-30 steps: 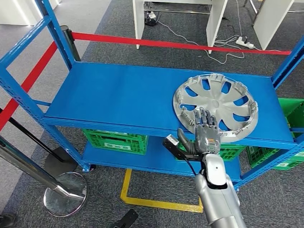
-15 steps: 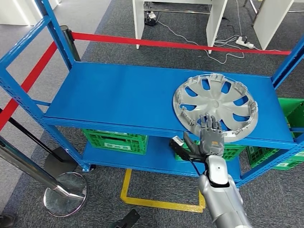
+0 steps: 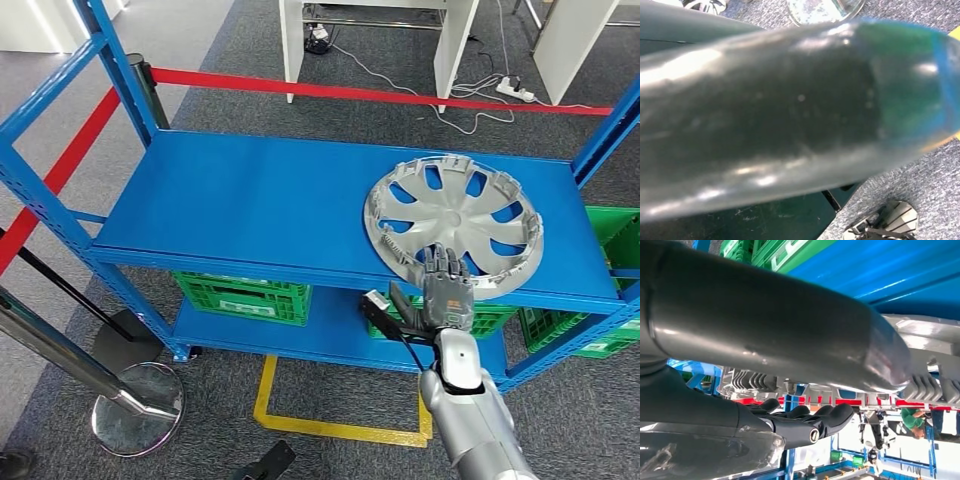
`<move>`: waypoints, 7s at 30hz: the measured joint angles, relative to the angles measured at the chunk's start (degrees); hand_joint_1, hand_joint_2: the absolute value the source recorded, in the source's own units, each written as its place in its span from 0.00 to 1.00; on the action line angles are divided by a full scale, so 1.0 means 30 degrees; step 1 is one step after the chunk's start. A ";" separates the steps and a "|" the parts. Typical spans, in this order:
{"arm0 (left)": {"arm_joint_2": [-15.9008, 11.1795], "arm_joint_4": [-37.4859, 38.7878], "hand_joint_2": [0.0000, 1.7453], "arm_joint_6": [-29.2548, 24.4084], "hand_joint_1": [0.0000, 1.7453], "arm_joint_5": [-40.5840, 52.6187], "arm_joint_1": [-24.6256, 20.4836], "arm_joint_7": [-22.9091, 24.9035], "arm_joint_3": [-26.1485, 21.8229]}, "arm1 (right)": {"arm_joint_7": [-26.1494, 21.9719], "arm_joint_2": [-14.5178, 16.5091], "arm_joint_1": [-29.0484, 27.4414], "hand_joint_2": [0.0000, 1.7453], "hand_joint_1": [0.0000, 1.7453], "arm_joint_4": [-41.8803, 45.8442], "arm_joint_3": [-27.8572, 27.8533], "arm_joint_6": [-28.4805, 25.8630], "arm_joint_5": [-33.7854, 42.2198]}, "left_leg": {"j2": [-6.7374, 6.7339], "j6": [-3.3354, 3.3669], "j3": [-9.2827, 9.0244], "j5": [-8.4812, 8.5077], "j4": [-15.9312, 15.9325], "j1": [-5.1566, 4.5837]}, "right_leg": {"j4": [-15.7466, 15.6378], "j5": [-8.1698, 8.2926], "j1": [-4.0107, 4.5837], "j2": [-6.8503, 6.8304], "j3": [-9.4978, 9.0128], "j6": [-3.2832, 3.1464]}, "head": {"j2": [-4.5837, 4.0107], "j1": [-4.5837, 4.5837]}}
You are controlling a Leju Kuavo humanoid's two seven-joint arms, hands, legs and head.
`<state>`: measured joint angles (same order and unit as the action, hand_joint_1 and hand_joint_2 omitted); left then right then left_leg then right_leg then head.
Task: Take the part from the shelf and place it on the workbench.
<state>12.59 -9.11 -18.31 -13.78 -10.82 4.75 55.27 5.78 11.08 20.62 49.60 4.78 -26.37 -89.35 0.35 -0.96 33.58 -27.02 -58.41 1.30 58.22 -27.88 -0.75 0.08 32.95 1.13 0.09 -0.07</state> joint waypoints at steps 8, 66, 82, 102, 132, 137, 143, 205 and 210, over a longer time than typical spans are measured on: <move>0.0000 0.0000 0.00 0.0035 0.00 -0.0074 -0.0020 0.0011 0.0270 | 0.0295 -0.0230 0.0085 0.00 0.00 -0.0461 0.0654 -0.0018 0.0000 | 0.0000 0.0000 0.0000 0.0000 0.0000 0.0000 | 0.0000 0.0000 0.0000 0.0000 -0.0001 0.0000 | 0.0000 0.0000; -0.0022 0.0024 0.00 0.0253 0.00 -0.1872 -0.0080 0.0029 0.1679 | 0.4273 -0.1778 0.2358 1.00 1.00 -0.3129 0.6000 0.1698 -0.0007 | -0.0005 0.0028 -0.0014 0.0027 -0.0001 0.0000 | -0.0001 0.0040 -0.0001 0.0013 -0.0010 0.0053 | 0.0000 0.0000; -0.0029 0.0029 0.00 0.0341 0.00 -0.2426 -0.0121 0.0004 0.1778 | 0.3371 -0.1829 0.2472 1.00 1.00 -0.2288 0.5929 0.2255 -0.0007 | -0.0003 0.0031 -0.0005 0.0030 -0.0004 -0.0001 | -0.0001 0.0039 -0.0002 0.0008 0.0000 0.0053 | 0.0000 -0.0002; -0.0078 0.0093 0.00 -0.0169 0.00 -0.4125 -0.0162 -0.0306 0.2213 | -0.0516 -0.1576 -0.1573 1.00 1.00 0.8188 0.5189 0.1228 -0.0007 | -0.0002 0.0034 0.0050 0.0023 -0.0001 0.0000 | 0.0000 0.0034 0.0000 -0.0002 0.0051 0.0055 | 0.0000 -0.0004; -0.0087 0.0350 1.00 -0.1475 0.00 -0.4340 -0.0559 0.0637 0.4794 | -0.1607 -0.1680 -0.4276 1.00 1.00 1.7713 0.6284 0.0721 -0.0007 | -0.0002 0.0035 0.0071 0.0024 0.0000 -0.0001 | -0.0001 0.0034 -0.0001 -0.0005 0.0065 0.0056 | 0.0000 0.0002; -0.0087 0.0353 1.00 -0.1579 0.00 -0.4520 -0.0638 0.0637 0.5246 | -0.2166 -0.1718 -0.4496 1.00 1.00 1.8458 0.6359 0.0587 -0.0007 | -0.0001 0.0035 0.0071 0.0024 -0.0001 -0.0002 | -0.0001 0.0034 -0.0002 -0.0005 0.0065 0.0056 | 0.0000 0.0000; -0.0093 0.0395 1.00 -0.1942 0.00 -0.4818 -0.0762 0.0667 0.5816 | -0.2869 -0.1718 -0.4865 1.00 1.00 1.9453 0.6364 0.0534 -0.0007 | -0.0001 0.0035 0.0072 0.0023 0.0000 -0.0001 | -0.0001 0.0033 -0.0001 -0.0007 0.0067 0.0056 | 0.0000 0.0000; -0.0352 0.0956 1.00 -0.2523 0.00 -0.8413 -0.0876 0.0543 0.7468 | -0.5961 0.1054 -0.5504 1.00 1.00 1.8722 0.3672 0.1698 0.5107 | -0.0071 0.0771 0.0297 0.0637 0.0422 -0.0044 | 0.4791 -0.2410 -0.0368 -0.0030 0.1894 0.0947 | 0.0000 0.0035; -0.0364 0.1033 1.00 -0.2532 0.00 -0.8615 -0.0909 0.0539 0.7646 | -0.6082 0.1267 -0.5277 1.00 1.00 1.8577 0.3559 0.1803 0.5218 | -0.0008 0.0204 0.0600 0.0864 0.0216 -0.0012 | 0.0035 -0.0617 -0.0435 0.0061 -0.0844 0.1005 | 0.0000 0.0080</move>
<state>11.50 -6.02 -25.91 -39.63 -13.54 6.37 78.20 -12.47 14.88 4.78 105.33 15.45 -20.96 -73.70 0.32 -0.35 35.38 -24.43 -57.76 1.26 58.32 -29.73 -2.06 0.26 30.41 4.15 0.09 0.17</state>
